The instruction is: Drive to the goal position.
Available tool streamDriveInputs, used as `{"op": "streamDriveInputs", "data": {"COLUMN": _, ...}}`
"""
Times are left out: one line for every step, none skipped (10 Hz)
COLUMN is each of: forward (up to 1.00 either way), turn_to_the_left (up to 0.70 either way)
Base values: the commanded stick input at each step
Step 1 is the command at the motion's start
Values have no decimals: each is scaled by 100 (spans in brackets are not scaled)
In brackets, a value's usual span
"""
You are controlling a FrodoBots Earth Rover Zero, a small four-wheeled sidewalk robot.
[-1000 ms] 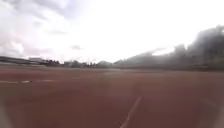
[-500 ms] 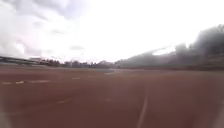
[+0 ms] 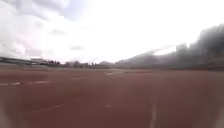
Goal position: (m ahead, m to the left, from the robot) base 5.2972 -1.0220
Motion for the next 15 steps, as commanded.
{"op": "streamDriveInputs", "data": {"forward": 70, "turn_to_the_left": 0}}
{"op": "streamDriveInputs", "data": {"forward": 70, "turn_to_the_left": 0}}
{"op": "streamDriveInputs", "data": {"forward": 70, "turn_to_the_left": 0}}
{"op": "streamDriveInputs", "data": {"forward": 70, "turn_to_the_left": 0}}
{"op": "streamDriveInputs", "data": {"forward": 70, "turn_to_the_left": 0}}
{"op": "streamDriveInputs", "data": {"forward": 70, "turn_to_the_left": 0}}
{"op": "streamDriveInputs", "data": {"forward": 70, "turn_to_the_left": 0}}
{"op": "streamDriveInputs", "data": {"forward": 70, "turn_to_the_left": 0}}
{"op": "streamDriveInputs", "data": {"forward": 70, "turn_to_the_left": 0}}
{"op": "streamDriveInputs", "data": {"forward": 70, "turn_to_the_left": 0}}
{"op": "streamDriveInputs", "data": {"forward": 70, "turn_to_the_left": 0}}
{"op": "streamDriveInputs", "data": {"forward": 70, "turn_to_the_left": 0}}
{"op": "streamDriveInputs", "data": {"forward": 70, "turn_to_the_left": -35}}
{"op": "streamDriveInputs", "data": {"forward": 70, "turn_to_the_left": -35}}
{"op": "streamDriveInputs", "data": {"forward": 70, "turn_to_the_left": -35}}
